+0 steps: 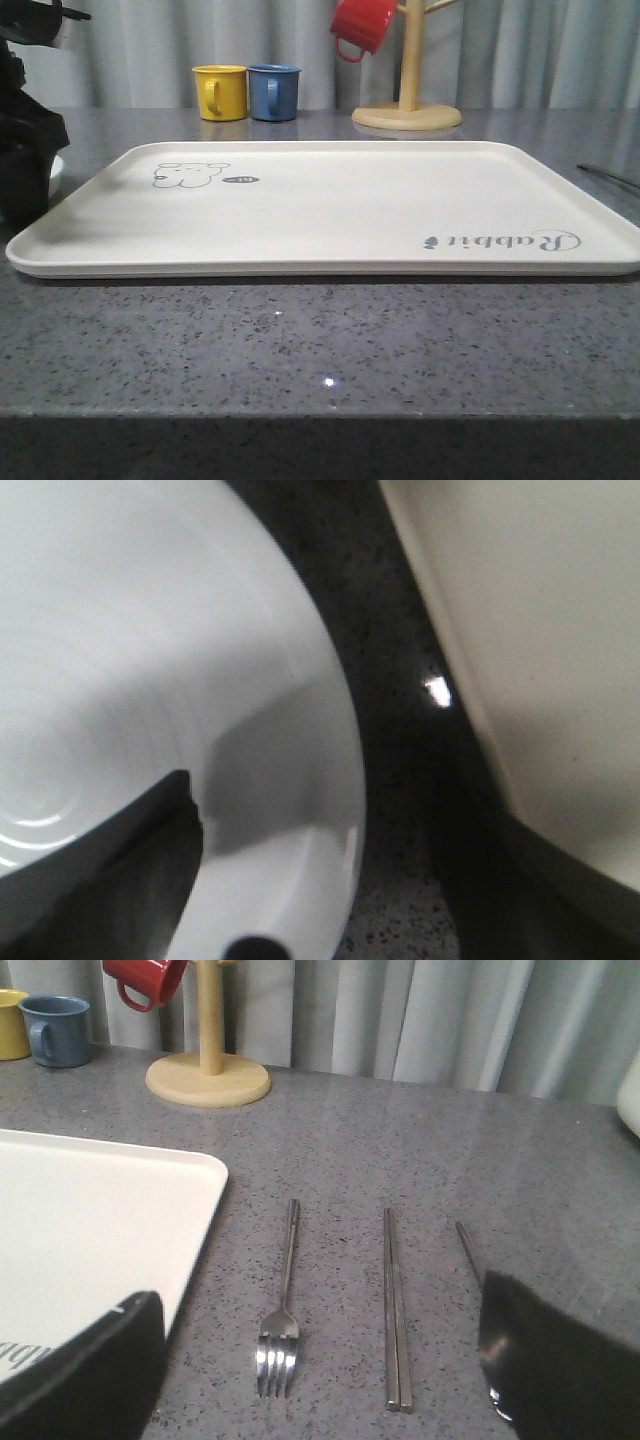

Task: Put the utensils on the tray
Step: 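Reach the left gripper to the white plate and grasp its rim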

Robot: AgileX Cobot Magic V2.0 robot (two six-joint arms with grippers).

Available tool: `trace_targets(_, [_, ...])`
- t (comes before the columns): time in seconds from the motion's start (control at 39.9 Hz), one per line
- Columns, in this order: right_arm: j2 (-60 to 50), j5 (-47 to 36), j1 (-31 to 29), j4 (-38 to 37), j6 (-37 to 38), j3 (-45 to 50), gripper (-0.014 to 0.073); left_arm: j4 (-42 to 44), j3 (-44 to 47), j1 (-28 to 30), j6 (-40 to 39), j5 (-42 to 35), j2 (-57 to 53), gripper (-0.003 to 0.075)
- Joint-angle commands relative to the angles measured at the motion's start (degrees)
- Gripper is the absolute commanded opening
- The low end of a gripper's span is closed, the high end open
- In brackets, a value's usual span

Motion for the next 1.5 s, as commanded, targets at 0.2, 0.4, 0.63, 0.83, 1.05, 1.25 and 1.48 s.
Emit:
trace_targets(0.2, [0.99,-5.01,-0.35,-0.85,-0.44,-2.14,0.0655,-0.55,-1.57,0.41,1.16,-0.61,-1.58,0.0281])
trace_targets(0.4, [0.99,-5.01,-0.35,-0.85,-0.44,-2.14,0.0655,-0.55,-1.57,0.41,1.72,-0.61,-1.58,0.0048])
trace_targets(0.63, [0.99,-5.01,-0.35,-0.85,-0.44,-2.14,0.0655,-0.67,-1.69,0.41,2.47,-2.32,-1.80,-0.0018])
trace_targets(0.83, [0.99,-5.01,-0.35,-0.85,-0.44,-2.14,0.0655,-0.67,-6.60,0.41,2.47,1.80,-4.85,-0.0018])
trace_targets(1.05, [0.99,-5.01,-0.35,-0.85,-0.44,-2.14,0.0655,-0.78,-19.05,-3.66,2.47,12.06,-6.25,-0.0018])
trace_targets(1.25, [0.99,-5.01,-0.35,-0.85,-0.44,-2.14,0.0655,-1.01,-23.46,-14.57,2.47,11.84,-5.35,-0.0018])
trace_targets(1.48, [0.99,-5.01,-0.35,-0.85,-0.44,-2.14,0.0655,-1.01,-24.45,-26.38,2.47,7.83,1.09,-0.0018])
